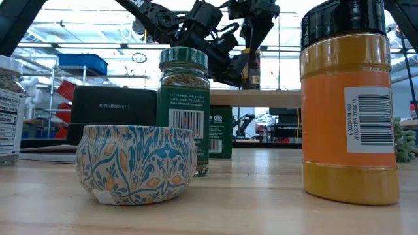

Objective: Shelf spices
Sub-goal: Put the yellow cap into the seasoning bottle

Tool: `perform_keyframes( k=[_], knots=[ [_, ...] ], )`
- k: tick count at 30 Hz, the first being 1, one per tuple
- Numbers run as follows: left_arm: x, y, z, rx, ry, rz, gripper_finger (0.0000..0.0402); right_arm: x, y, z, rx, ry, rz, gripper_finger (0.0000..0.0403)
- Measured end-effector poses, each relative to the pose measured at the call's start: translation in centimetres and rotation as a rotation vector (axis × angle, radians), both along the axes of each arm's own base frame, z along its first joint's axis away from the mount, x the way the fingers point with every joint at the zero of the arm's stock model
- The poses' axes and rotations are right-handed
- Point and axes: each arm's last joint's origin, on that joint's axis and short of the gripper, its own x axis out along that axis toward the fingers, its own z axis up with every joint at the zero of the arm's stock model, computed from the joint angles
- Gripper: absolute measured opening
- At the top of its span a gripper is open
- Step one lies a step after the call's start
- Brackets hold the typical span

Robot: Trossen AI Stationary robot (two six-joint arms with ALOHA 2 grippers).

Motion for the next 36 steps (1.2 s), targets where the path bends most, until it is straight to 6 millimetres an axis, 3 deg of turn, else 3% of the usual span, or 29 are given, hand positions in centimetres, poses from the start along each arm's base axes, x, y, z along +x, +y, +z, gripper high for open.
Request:
perform_keyframes(
  k=[11, 19, 36],
  knots=[
    [0.0, -0.1, -0.1, -0.001, 0.009, -0.004, 0.0097, 0.0, 0.1, 0.1, -0.007, -0.002, 0.002, 0.0275],
    [0.0, -0.2, -0.1, -0.002, 0.014, -0.005, 0.0097, -0.3, 0.3, 1.8, -0.036, -0.066, -0.001, 0.0275],
    [0.0, -0.2, -0.2, -0.008, 0.027, -0.004, 0.0097, -0.2, 0.7, 1.8, -0.067, -0.045, -0.009, 0.0274]
  ],
)
